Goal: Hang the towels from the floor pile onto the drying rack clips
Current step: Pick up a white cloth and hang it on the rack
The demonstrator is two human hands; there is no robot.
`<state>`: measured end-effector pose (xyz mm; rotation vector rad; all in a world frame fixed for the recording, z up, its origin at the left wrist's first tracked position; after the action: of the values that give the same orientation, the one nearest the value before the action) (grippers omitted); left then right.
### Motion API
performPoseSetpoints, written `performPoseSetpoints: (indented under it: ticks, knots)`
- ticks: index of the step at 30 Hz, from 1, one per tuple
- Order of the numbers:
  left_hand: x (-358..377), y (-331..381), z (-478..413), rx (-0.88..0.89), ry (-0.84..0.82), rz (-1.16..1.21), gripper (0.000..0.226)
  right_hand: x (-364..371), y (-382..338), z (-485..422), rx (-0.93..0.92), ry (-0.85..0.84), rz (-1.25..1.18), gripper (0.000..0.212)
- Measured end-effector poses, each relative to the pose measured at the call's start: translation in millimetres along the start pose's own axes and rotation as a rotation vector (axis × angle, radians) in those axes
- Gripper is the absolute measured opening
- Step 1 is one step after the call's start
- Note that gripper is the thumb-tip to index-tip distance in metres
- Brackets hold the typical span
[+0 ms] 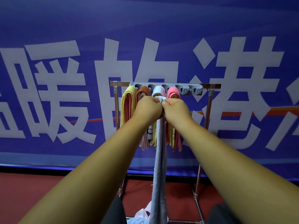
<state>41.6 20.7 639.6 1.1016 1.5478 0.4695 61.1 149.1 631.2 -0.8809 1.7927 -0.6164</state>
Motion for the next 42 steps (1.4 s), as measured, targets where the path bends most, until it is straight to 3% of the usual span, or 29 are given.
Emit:
performPoseSetpoints:
  ticks: [4,11,14,18,25,28,31,36,42]
  knots:
    - [1,0,2,-0.002,-0.033,0.057,0.027,-4,4,1,0.016,-0.047,-0.026,0.034]
    - [1,-12,-4,0.083,0.133,0.024,0.006,-1,4,5,0.045,-0.128,-0.288,0.038]
    - [-1,-14,-5,0.101,0.199,-0.033,0.015,-5,5,5,0.012,-0.140,-0.377,0.032]
    - [-4,-20,1,0.081,0.123,0.047,0.047,-9,10,2,0.026,-0.104,-0.416,0.030]
    - [-5,-34,15,-0.036,-0.170,0.463,0.045,-7,15,-1,0.045,-0.145,-0.493,0.041]
    - [-6,-41,14,-0.040,-0.172,0.508,0.037,-5,21,-4,0.063,-0.116,-0.422,0.061]
    - [-7,-41,12,0.005,-0.115,0.523,0.026,-4,23,-3,0.058,-0.092,-0.331,0.055]
    - [-9,-26,11,0.028,-0.114,0.535,0.024,-2,26,2,0.092,-0.117,-0.485,0.069]
    - [-25,-5,5,0.058,-0.082,0.521,0.026,5,39,25,0.111,-0.369,-0.628,0.047]
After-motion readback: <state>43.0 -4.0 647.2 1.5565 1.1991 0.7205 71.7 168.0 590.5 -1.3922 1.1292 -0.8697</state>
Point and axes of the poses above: each hand's wrist, its own z-axis away from the middle knuckle, its own x-axis out of the palm, y = z × x, the point moved 2 cm from there along -z, towards the middle knuckle, and after that the axes turned 11 degrees about -y, right-handed, at the moved point
